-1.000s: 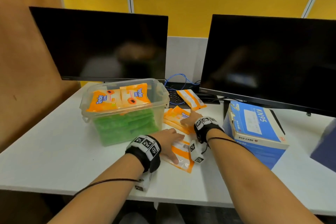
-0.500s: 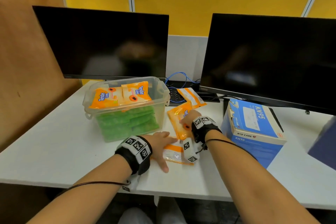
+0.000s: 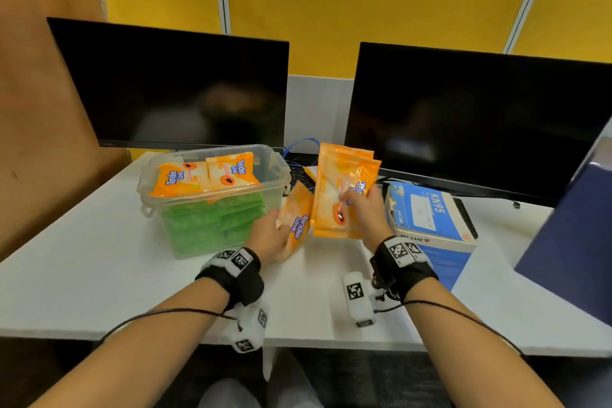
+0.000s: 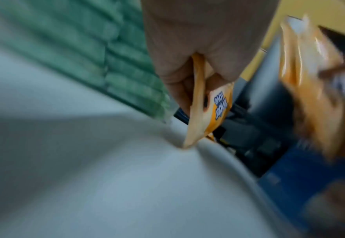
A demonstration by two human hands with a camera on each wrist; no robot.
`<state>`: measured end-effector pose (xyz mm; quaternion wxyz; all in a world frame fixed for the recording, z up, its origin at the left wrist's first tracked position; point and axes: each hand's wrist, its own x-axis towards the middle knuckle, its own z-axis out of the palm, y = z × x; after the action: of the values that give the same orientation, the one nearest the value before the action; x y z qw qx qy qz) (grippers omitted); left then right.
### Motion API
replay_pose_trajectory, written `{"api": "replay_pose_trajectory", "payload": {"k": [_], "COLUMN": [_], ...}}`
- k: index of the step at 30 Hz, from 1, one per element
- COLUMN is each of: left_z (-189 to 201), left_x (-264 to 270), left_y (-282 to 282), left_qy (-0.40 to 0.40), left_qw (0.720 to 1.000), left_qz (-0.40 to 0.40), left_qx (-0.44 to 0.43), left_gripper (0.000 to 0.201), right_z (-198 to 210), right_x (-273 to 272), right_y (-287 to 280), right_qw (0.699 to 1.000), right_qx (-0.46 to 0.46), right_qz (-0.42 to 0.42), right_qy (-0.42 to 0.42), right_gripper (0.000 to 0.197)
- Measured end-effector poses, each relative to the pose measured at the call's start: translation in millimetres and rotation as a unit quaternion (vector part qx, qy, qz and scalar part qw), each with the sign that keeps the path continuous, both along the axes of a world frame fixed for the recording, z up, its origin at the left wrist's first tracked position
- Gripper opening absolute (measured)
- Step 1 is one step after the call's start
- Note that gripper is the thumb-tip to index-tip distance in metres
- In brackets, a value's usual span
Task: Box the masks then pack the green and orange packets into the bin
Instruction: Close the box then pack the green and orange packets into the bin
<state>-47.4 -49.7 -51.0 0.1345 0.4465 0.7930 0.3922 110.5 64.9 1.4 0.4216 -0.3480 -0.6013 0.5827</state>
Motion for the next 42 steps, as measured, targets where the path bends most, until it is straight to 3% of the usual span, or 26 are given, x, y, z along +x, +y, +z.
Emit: {"api": "replay_pose_trajectory", "payload": {"k": [2,4,6,8,14,21,23,27,32,38,40,42], "left_z": [5,11,15,19,21,-18,-13,2,-4,24,43,68], "left_x": [3,11,23,30,20,26,31,35,40,40,41,38], "left_y": [10,16,16,12,10,17,17,23,22,23,24,27], "left_qy": [-0.179,-0.334,-0.39,-0.357,-0.27,-0.295,-0.316,-0.306,-0.313,-0.272,-0.289,-0.36], "left_qw": [0.981,0.935,0.907,0.914,0.939,0.948,0.935,0.925,0.939,0.944,0.934,0.896], "left_qz": [0.022,-0.033,-0.106,-0.145,-0.154,-0.012,0.026,0.05,0.034,0.034,0.026,0.042], "left_qx": [0.074,0.114,0.121,0.125,0.145,0.118,0.157,0.22,0.138,0.186,0.21,0.257], "left_gripper": [0.009,0.019,0.029,0.036,0.029,0.054,0.039,0.029,0.023,0.016,0.017,0.015], "right_z": [-8,-17,-25,-30,-22,-62,-65,-61,-73,-53,-32,-7], "right_x": [2,-3,-9,-15,-9,-12,-15,-22,-28,-14,-8,-7], "right_y": [-1,-6,-10,-11,-18,-21,-21,-13,-16,-12,-12,-15], "right_qw": [0.998,0.995,0.99,0.985,0.992,0.988,0.986,0.988,0.984,0.984,0.986,0.99], "right_qx": [-0.039,-0.057,-0.083,-0.084,0.04,-0.011,-0.013,-0.018,-0.017,0.056,0.089,0.081], "right_qz": [0.036,0.057,0.072,0.102,0.112,0.131,0.143,0.111,0.124,0.147,0.132,0.109], "right_qy": [-0.017,-0.056,-0.093,-0.107,-0.038,-0.074,-0.082,-0.106,-0.123,-0.083,-0.052,0.028], "right_gripper": [0.021,0.017,0.035,0.049,0.04,0.041,0.034,0.031,0.042,0.039,0.035,0.035]}}
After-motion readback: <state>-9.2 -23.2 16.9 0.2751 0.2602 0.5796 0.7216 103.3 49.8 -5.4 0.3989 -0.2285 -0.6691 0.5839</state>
